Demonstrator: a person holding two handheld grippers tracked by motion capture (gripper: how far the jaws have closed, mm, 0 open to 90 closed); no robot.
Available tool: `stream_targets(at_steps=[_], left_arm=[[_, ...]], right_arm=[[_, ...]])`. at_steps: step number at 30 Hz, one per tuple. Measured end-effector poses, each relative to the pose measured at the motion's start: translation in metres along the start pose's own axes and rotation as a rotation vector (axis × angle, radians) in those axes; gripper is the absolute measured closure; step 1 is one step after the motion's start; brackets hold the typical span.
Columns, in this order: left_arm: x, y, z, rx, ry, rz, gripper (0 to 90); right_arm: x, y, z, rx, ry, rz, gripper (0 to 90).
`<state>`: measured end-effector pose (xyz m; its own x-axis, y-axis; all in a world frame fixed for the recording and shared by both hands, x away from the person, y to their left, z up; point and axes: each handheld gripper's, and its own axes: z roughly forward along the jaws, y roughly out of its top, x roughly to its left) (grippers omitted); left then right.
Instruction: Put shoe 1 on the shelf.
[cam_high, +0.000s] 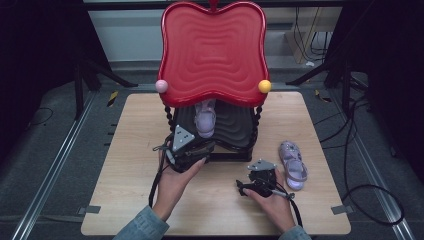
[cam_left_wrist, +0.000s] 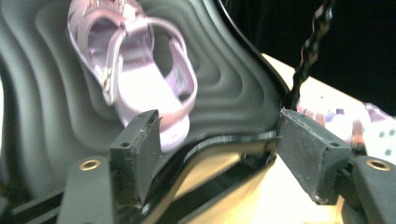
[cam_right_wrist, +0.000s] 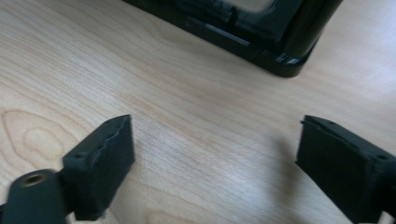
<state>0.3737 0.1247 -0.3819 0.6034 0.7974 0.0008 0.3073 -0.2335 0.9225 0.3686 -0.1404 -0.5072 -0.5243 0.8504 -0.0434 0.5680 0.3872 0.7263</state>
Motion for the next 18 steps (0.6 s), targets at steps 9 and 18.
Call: stream_targets(at_steps=[9,18], left_arm=[[0.017,-0.039,-0.023,0.067,0.009,-0.015,21.1],[0.045,-0.080,-0.028,0.128,0.065,-0.072,16.3]], right_arm=[[-0.011,0.015,-0.039,-0.039,-0.077,0.013,27.0],[-0.029,0.028,-0.073,-0.030,-0.112,0.014,31.3]])
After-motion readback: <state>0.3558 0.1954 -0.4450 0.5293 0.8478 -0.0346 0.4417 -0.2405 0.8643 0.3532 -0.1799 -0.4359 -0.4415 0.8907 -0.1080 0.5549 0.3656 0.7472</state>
